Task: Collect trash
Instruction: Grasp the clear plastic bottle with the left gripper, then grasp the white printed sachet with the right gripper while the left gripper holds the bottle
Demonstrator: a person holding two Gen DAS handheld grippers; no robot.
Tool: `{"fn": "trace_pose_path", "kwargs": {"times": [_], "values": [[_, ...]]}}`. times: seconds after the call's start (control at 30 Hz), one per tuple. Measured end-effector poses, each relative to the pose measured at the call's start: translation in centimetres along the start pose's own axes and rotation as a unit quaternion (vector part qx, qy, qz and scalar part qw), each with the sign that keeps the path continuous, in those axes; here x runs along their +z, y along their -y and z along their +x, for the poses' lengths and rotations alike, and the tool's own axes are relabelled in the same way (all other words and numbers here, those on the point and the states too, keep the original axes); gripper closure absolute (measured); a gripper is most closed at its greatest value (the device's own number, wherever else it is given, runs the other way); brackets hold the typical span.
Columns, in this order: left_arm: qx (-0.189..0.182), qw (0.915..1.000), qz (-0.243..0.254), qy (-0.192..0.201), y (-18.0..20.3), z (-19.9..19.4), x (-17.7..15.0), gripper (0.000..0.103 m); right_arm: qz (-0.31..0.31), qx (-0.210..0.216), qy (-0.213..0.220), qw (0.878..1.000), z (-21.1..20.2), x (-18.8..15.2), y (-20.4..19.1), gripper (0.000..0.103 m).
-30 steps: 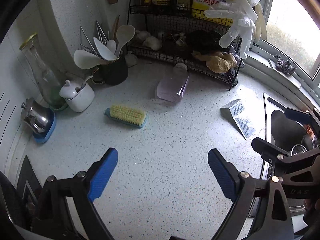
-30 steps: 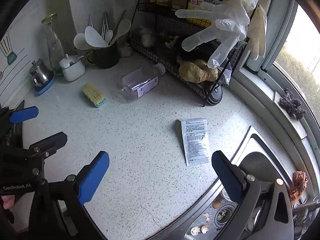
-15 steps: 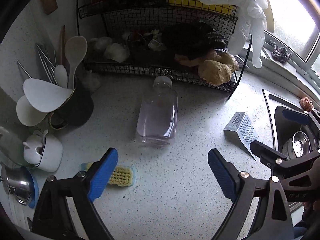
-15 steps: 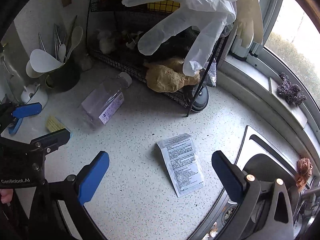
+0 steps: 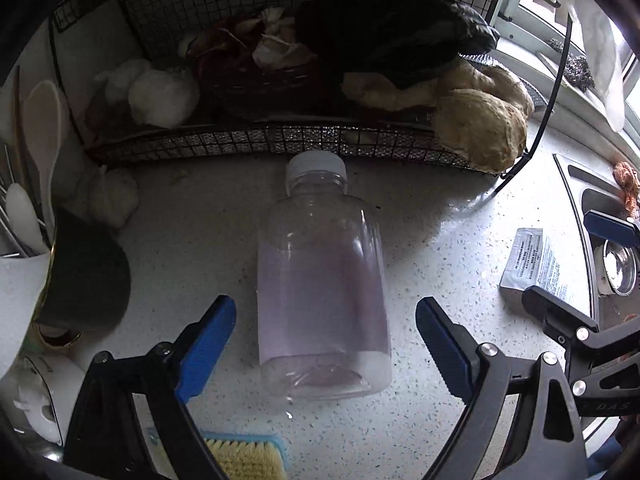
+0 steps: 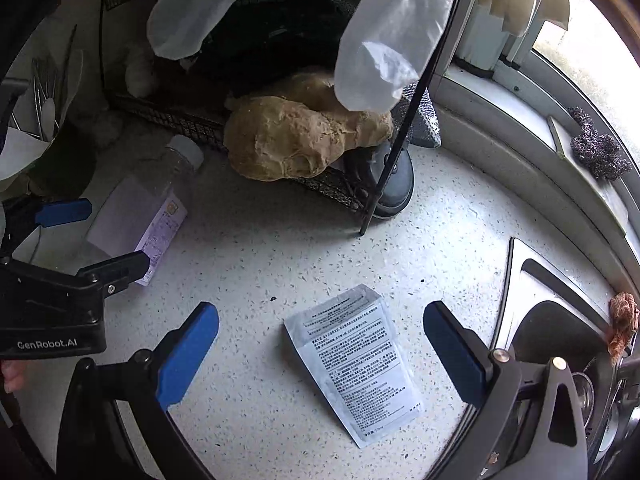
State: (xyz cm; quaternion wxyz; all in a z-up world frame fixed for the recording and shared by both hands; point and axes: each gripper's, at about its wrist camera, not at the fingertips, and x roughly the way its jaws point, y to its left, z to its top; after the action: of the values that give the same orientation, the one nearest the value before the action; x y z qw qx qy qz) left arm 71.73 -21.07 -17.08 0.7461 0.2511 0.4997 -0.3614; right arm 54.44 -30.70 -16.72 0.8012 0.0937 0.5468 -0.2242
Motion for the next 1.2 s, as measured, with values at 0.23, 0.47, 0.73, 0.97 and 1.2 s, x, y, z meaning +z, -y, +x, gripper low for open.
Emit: {"fn": "trace_pose_path", "kwargs": {"times": [0.23, 0.47, 0.73, 0.97, 1.2], "values": [[-0.029, 0.9995, 0.001, -0.011, -0.5, 2.1, 0.9, 0.02, -0.003, -0.009, -0.009, 1.0, 1.0, 0.4, -0.4, 0.001], [-0.041, 0.9991, -0.003, -0.012, -0.4, 2.6, 0.2, 0.036, -0.007, -0.01, -0.012, 1.0, 1.2, 0.3, -0.6, 0.001], [-0.031, 0.999, -0.033, 0.001, 1.3, 0.1, -2.9, 0.037, -0.017, 0.014, 0.003, 1.0, -0.9, -1.3, -0.2, 0.001], [-0.024, 0.9981, -0.056, 0.001, 4.0, -2.2, -6.6, 0.037, -0.035, 0.033, 0.009, 0.999, -3.2, -4.2, 0.8, 0.001], [-0.027, 0.9962, -0.082, 0.014, 7.1, -4.0, -7.9, 0.037, -0.041, 0.052, 0.001, 0.998, -5.2, -7.7, 2.5, 0.001]]}}
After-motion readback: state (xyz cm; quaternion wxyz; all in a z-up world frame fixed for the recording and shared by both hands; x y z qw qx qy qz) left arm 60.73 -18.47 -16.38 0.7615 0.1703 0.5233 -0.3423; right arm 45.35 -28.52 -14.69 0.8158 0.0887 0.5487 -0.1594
